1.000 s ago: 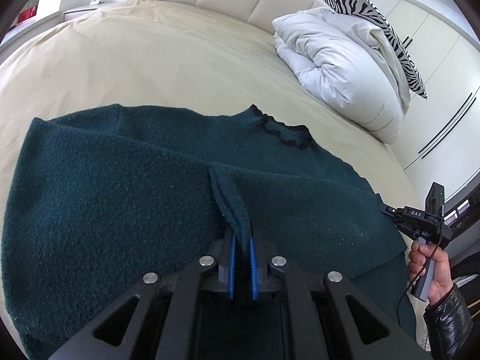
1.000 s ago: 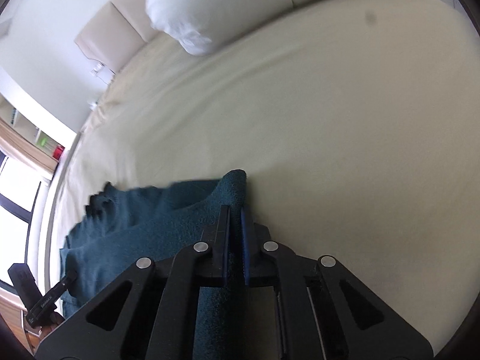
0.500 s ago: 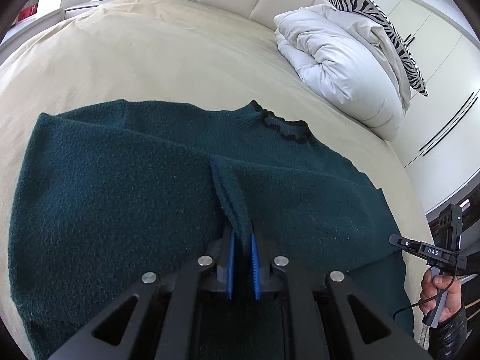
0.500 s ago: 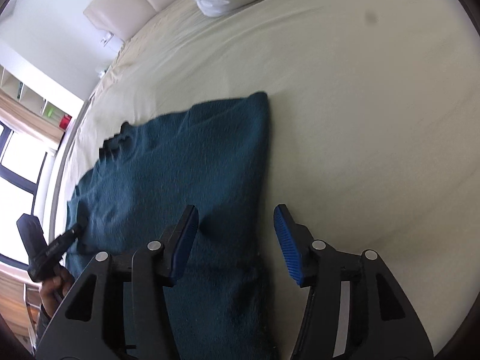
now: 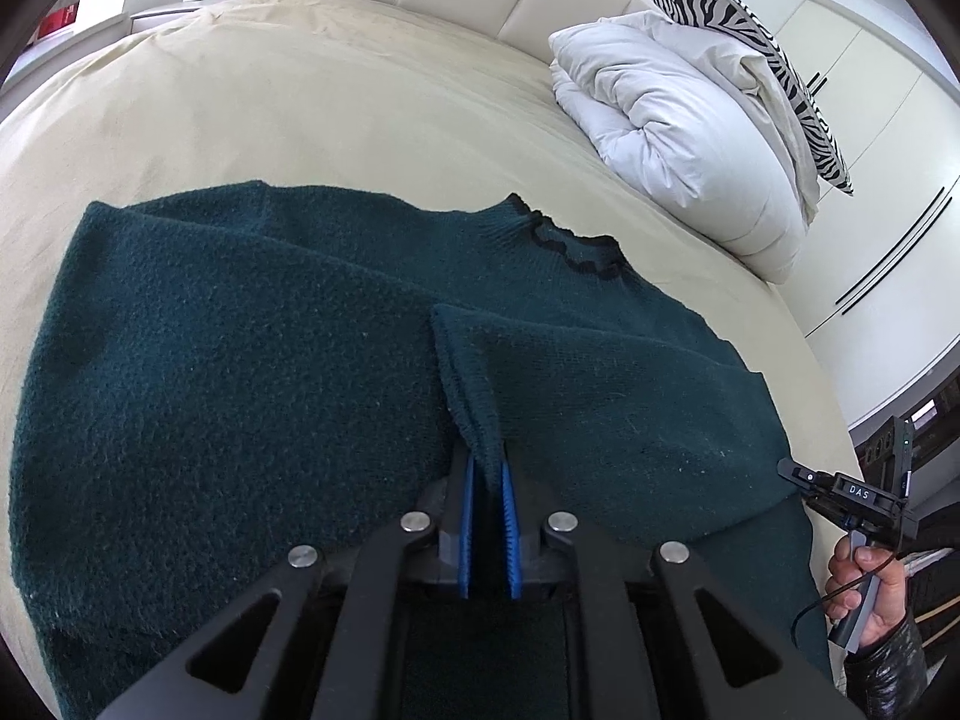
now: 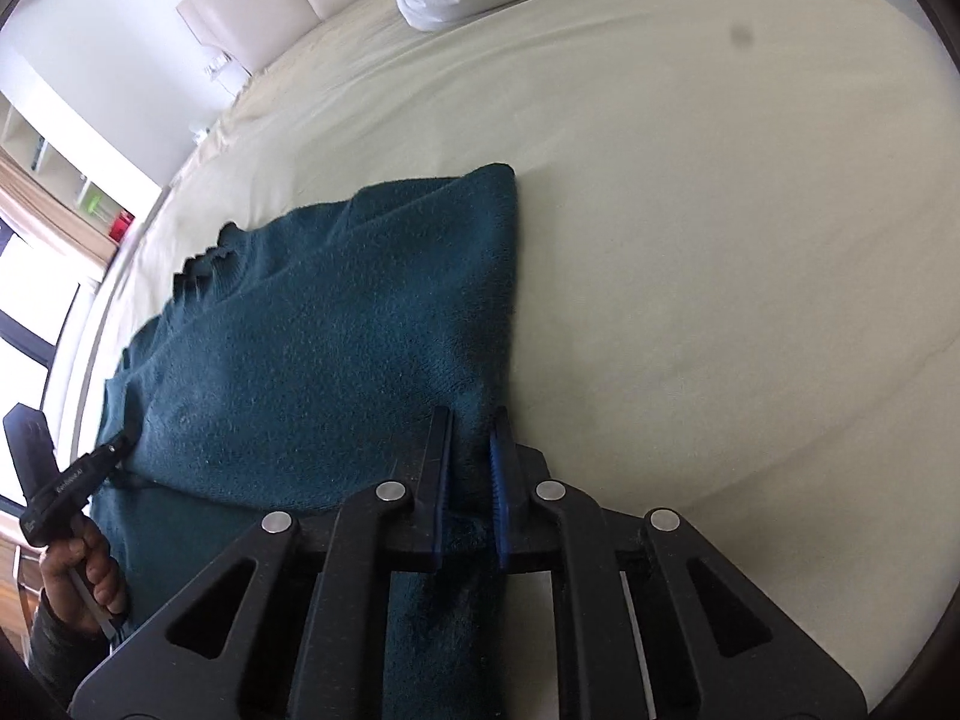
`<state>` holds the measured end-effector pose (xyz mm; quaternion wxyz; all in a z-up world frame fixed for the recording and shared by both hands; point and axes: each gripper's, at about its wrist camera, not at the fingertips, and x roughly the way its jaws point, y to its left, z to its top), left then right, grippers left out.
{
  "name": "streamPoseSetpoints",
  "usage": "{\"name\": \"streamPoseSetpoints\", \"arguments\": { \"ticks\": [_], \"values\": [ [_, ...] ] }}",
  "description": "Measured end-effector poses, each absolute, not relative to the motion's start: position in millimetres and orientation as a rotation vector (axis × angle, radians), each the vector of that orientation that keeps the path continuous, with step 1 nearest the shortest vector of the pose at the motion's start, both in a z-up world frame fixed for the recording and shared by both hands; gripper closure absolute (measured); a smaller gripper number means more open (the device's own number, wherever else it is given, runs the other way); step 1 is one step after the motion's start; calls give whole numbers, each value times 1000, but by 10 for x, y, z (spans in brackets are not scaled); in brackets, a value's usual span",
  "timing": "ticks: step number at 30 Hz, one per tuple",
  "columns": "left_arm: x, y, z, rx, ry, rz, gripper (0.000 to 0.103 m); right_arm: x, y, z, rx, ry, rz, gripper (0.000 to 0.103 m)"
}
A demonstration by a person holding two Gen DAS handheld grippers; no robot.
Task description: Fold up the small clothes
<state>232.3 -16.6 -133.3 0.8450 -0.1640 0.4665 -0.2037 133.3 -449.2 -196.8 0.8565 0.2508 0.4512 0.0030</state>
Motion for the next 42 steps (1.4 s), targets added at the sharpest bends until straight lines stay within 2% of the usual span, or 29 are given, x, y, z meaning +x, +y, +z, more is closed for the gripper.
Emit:
{"name": "streamPoseSetpoints", "arguments": {
  "ticks": [2,4,6,12,16,17,18,20,30,39,42],
  "values": [
    [2285,-107,-1280,-363,984,-426,86,1274,-4547,-1949,573,934,18,89],
    [2189,-35,-1184,-366,961,-398,65,1171,-4557,-1848,567,920,-33,85],
    [2055,51,-1081,-346,933,-378,54,1012,-4528,-1672,525,881,-77,82],
    [1473,467,-952,-331,935,-305,53,526,-4379,-1385,436,858,-115,82],
    [926,766,-911,-329,929,-261,32,176,-4211,-1348,442,868,-84,79],
    [787,840,-923,-340,934,-258,32,78,-4160,-1355,444,876,-71,70],
    [643,918,-945,-352,945,-256,32,-21,-4104,-1363,442,880,-62,55],
    [390,1057,-996,-375,967,-244,32,-264,-4010,-1350,429,858,-46,42],
    [-574,1272,-1148,-467,1053,-337,32,-1003,-3953,-1383,453,915,29,42],
    [-799,1294,-1261,-520,1139,-448,34,-1405,-4044,-1410,503,949,107,42],
    [-834,1343,-1319,-574,1169,-467,38,-1520,-4119,-1445,529,967,118,42]
  ]
}}
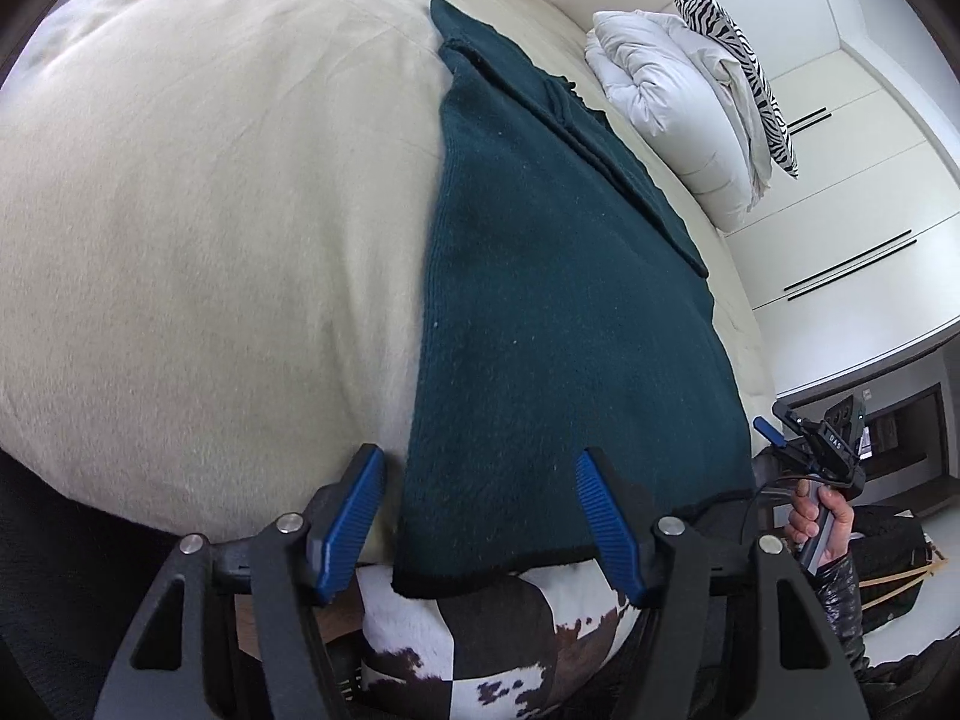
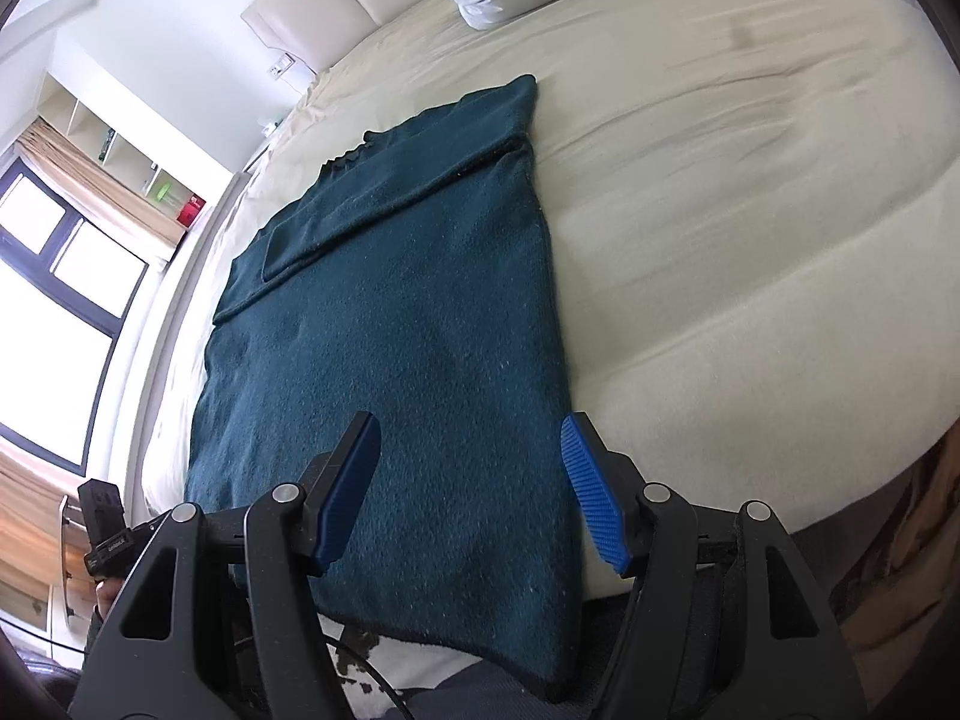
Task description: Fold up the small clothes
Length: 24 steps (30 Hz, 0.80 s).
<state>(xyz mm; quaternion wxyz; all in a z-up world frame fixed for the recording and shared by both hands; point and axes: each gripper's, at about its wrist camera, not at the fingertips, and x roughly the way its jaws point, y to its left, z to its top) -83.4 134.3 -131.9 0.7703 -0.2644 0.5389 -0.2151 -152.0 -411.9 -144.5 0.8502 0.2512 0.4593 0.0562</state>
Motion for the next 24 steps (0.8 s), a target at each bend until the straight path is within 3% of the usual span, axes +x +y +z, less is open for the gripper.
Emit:
{"name": "streamPoseSetpoints", "arguments": {
  "ticks": [8,19,24],
  "values": [
    [-858,1353,-1359,-548,1204,-452,57,-1874,-4230,-1558,553,1034,107,42],
    [-911,1429,-1448,-553,1222,-449,93,-2059,-4188,-1644,545,1114,99,42],
    [-918,1415,-1435,-530,1224,-457,96,-2061,-4178,-1737,552,1156,84,50]
  ]
}}
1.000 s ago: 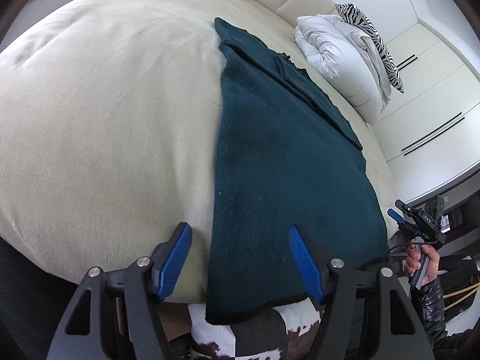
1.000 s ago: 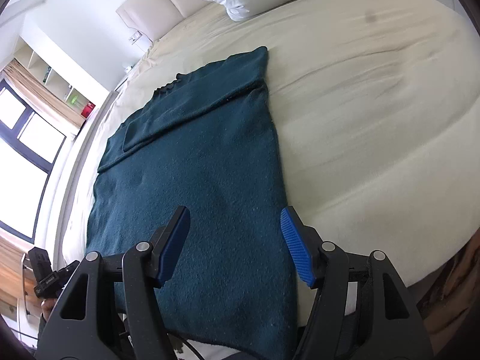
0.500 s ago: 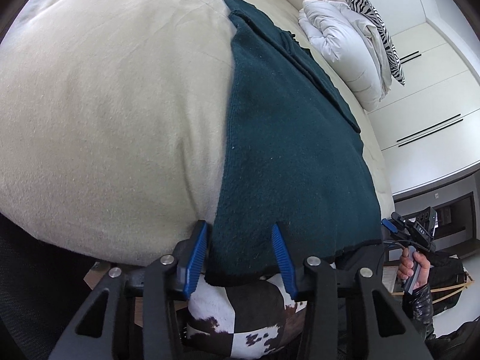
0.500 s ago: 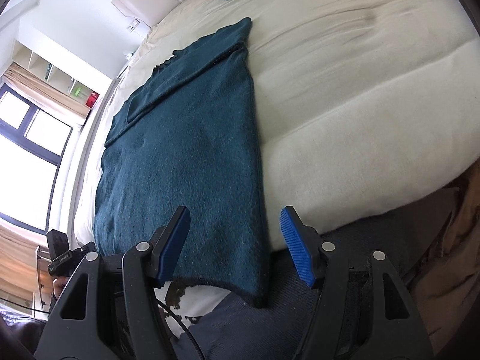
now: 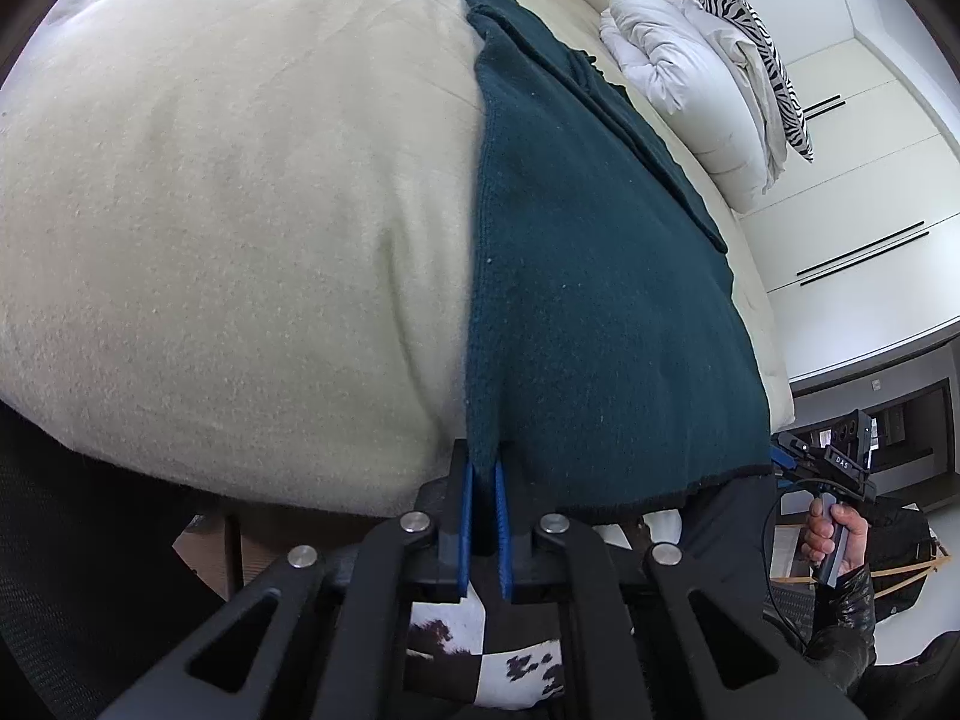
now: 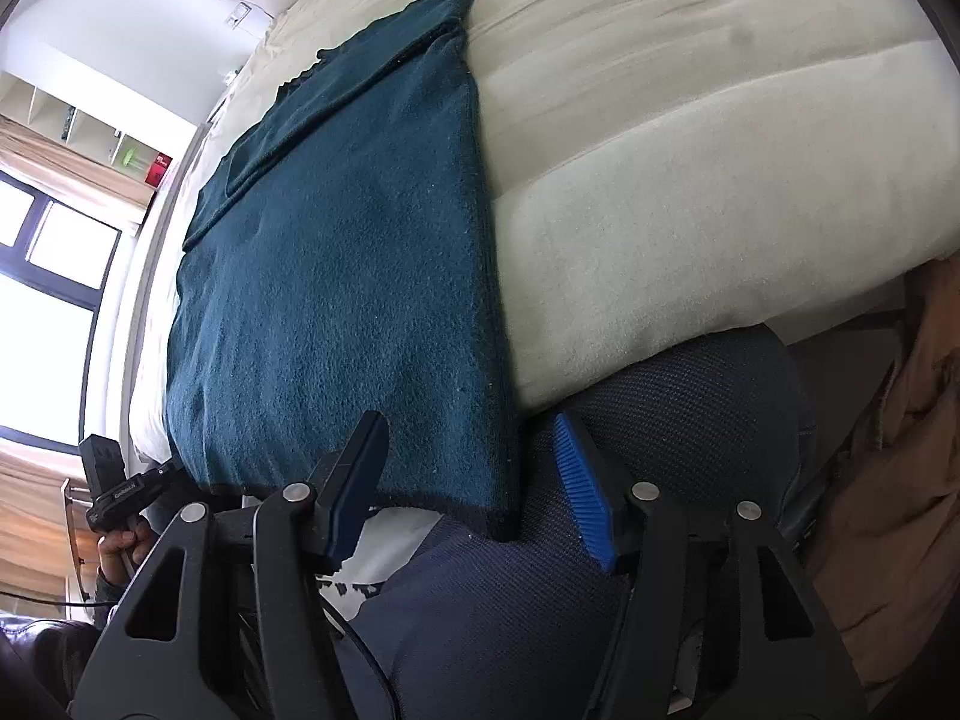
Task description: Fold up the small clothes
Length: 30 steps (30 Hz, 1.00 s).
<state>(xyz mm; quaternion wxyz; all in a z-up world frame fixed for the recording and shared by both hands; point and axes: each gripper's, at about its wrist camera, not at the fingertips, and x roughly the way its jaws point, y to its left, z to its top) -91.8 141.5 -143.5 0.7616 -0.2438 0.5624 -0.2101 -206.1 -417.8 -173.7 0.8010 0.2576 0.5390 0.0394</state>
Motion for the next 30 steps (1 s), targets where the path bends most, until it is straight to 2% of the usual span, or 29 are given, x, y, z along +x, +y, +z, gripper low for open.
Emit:
{"name": "streamPoseSetpoints", "arguments": {
  "ticks": [16,25,26,30],
  "values": [
    [-946,1363,-1391,-488,1207,-462,97,-1922,-3941,-1756,401,1295,132,54],
    [-965,1359,-1357,-479,1200,-470,97,-2112,-4128,-1927,578,1230,189,86],
    [-968,1354,-1346,-473,1200,-471,97,-2127,-4141,-1936,581,1227,186,92],
    [-987,1322,-1251,-465,1185,-485,97,-2163,-4120,-1879,589,1181,214,96]
  ]
}}
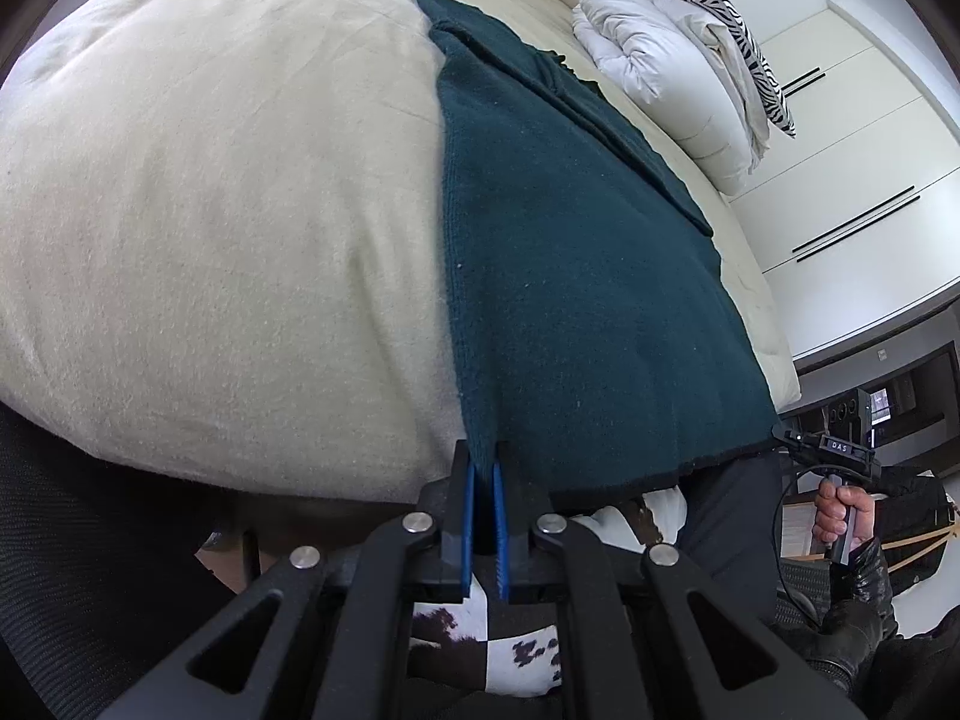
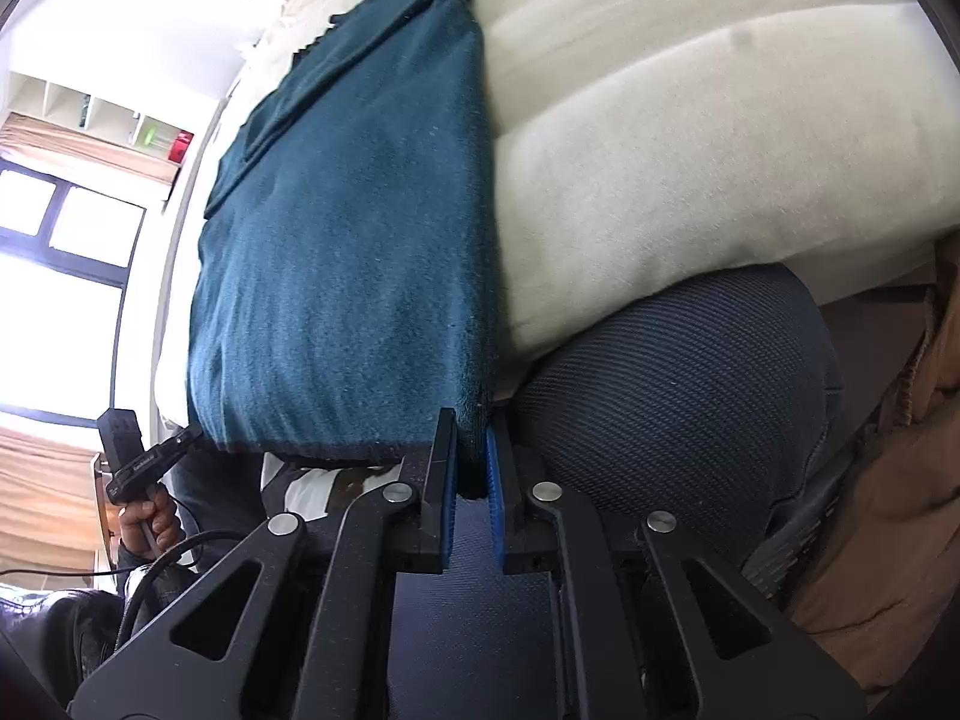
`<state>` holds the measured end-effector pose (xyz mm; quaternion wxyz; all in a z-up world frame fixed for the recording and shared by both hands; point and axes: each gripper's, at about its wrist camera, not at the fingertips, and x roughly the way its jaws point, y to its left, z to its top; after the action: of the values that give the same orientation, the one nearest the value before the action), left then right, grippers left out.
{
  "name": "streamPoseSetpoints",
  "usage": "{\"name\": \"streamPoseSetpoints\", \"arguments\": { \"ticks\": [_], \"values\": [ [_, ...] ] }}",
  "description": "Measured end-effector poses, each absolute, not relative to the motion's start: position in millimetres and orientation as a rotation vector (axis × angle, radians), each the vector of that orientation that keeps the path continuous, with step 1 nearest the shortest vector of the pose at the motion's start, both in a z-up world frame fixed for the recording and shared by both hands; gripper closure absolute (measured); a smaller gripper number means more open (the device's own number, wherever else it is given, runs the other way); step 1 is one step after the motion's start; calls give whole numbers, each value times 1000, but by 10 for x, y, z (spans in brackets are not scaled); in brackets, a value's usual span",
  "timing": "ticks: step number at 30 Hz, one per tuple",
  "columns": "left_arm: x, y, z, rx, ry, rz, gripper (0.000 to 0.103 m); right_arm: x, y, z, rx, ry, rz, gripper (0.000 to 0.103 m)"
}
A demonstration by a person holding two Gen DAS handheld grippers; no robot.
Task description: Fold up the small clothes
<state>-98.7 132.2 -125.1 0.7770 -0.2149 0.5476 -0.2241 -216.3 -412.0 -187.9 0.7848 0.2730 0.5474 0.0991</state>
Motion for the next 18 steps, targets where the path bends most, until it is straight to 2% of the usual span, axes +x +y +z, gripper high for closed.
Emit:
{"name": "streamPoseSetpoints", "arguments": {
  "ticks": [10,18],
  "values": [
    [-918,1420,-849,-626,1043,-537,97,-2007,-4087,-1371,662,948,301,97],
    [-530,1542,-658,-893,939,-567,97,-1700,-4154,-1048,789,748,358,97]
  ]
}}
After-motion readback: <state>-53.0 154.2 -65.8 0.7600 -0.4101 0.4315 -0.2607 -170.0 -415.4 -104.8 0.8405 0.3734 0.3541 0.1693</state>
